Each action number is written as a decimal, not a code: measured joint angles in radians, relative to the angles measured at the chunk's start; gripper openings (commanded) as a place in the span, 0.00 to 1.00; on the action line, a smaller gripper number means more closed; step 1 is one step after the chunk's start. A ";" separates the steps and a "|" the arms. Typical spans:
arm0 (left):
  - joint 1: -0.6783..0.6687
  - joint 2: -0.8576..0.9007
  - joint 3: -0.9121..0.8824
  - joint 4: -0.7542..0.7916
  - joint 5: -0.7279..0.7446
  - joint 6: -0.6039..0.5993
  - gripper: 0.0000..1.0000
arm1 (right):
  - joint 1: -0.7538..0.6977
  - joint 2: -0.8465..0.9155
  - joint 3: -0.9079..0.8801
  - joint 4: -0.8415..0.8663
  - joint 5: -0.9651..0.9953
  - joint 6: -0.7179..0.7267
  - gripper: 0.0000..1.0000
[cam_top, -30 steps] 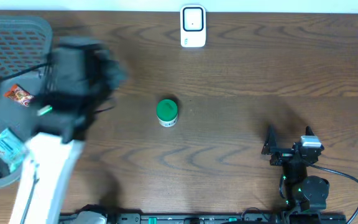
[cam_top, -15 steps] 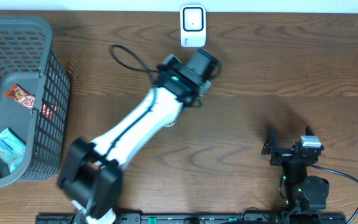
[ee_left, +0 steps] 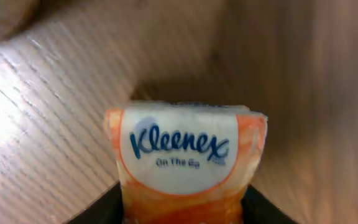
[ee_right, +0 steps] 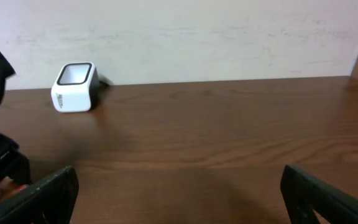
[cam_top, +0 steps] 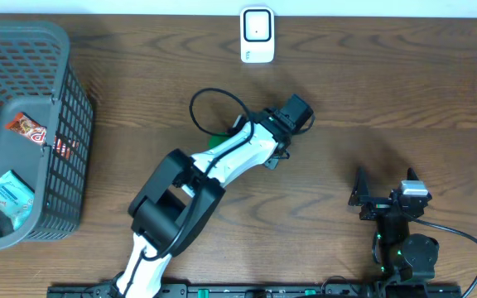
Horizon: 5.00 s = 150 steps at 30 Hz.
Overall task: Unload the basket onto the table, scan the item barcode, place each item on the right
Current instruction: 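Carry the Kleenex pack right of the bottle and release it, then reach into the basket and grasp the mint-green wipes pack with left gripper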
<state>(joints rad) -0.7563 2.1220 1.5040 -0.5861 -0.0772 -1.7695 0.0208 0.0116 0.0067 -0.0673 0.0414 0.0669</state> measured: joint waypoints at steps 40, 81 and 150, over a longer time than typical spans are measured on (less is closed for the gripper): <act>0.374 -0.807 0.082 -0.181 -0.106 1.042 0.98 | 0.000 0.000 0.000 0.000 0.000 0.000 0.99; 1.395 -0.350 0.040 -0.637 -0.241 1.385 0.98 | 0.000 0.000 0.000 0.000 0.000 0.000 0.99; 1.446 -0.130 -0.198 -0.296 -0.469 1.402 0.07 | 0.000 0.000 0.000 0.000 0.000 0.000 0.99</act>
<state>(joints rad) 0.6899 1.9915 1.3060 -0.8822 -0.5461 -0.3672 0.0208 0.0116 0.0067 -0.0677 0.0414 0.0673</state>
